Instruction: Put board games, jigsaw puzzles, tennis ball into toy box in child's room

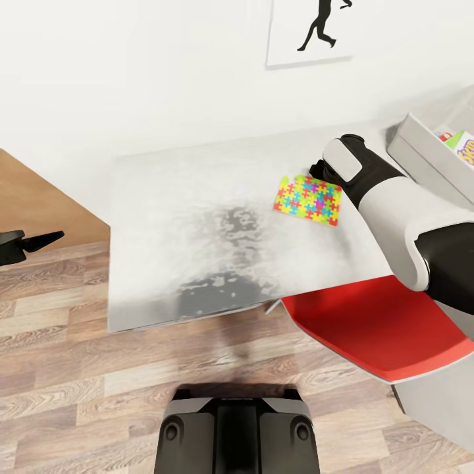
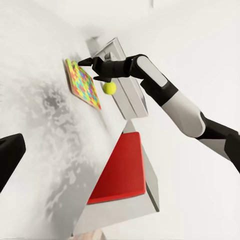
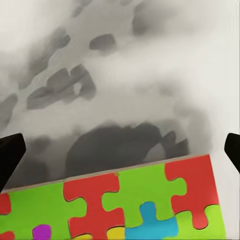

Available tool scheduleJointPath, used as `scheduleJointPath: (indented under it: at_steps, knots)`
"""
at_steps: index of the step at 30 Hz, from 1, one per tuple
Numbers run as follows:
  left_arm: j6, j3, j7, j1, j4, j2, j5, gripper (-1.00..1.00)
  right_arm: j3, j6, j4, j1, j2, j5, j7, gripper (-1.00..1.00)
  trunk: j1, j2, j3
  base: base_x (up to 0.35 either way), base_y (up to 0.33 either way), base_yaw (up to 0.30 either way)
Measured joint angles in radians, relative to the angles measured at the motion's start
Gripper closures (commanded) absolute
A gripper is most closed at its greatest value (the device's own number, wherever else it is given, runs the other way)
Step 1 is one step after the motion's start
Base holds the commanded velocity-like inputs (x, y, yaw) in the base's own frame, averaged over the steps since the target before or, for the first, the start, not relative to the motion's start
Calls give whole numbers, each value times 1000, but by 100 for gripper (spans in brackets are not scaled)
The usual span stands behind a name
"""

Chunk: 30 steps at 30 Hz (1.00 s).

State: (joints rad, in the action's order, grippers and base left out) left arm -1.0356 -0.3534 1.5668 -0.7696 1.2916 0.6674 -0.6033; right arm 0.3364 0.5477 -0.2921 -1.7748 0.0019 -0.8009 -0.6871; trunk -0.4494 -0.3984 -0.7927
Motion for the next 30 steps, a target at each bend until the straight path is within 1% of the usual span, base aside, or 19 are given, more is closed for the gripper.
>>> scheduleJointPath:
  at_steps: [3, 13, 30]
  knots:
    - [0, -1, 0, 0, 0, 1, 0, -100, 0, 0, 0, 0, 0, 0, 0, -100, 0, 0, 0, -1, 42, 0]
    - [-1, 0, 0, 0, 0, 1, 0, -100, 0, 0, 0, 1, 0, 0, 0, -100, 0, 0, 0, -20, 150, 0]
    - [-1, 0, 0, 0, 0, 2, 0, -100, 0, 0, 0, 1, -2, -1, 0, -100, 0, 0, 0, -34, 8, 0]
